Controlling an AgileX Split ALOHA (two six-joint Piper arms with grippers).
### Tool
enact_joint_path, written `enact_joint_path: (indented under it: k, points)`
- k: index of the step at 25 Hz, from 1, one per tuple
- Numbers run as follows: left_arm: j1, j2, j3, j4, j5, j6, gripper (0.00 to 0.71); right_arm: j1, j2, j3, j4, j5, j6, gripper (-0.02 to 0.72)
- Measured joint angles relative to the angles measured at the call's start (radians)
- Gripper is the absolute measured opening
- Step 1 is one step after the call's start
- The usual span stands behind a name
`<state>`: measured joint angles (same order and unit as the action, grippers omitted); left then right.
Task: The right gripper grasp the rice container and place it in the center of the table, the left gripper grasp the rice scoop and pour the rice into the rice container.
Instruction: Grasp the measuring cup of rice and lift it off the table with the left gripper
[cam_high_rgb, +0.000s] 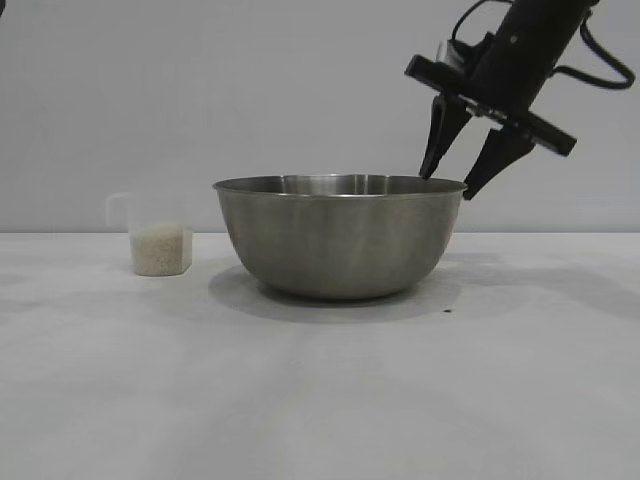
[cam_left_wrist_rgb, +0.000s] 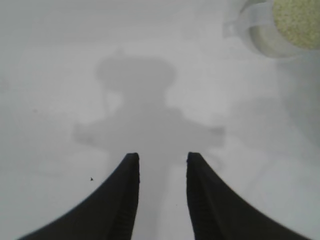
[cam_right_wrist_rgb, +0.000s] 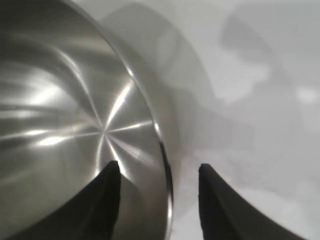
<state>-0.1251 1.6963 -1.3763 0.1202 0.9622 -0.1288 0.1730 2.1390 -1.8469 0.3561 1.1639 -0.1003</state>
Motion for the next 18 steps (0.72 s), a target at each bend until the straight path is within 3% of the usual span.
enact_joint_path:
  k: [5, 10, 13, 18]
  points:
    - [0.0, 0.0, 0.0, 0.0, 0.002, 0.0, 0.233, 0.0, -0.033, 0.0, -0.204, 0.057, 0.076, 0.315]
    - [0.0, 0.0, 0.0, 0.0, 0.002, 0.0, 0.233, 0.0, -0.036, 0.0, -0.333, 0.066, 0.107, 0.315]
    - [0.0, 0.0, 0.0, 0.0, 0.004, 0.0, 0.233, -0.005, -0.036, 0.0, -0.385, 0.068, 0.121, 0.315]
    - [0.0, 0.0, 0.0, 0.0, 0.006, 0.0, 0.233, -0.072, -0.036, 0.0, -0.381, 0.068, 0.125, 0.315]
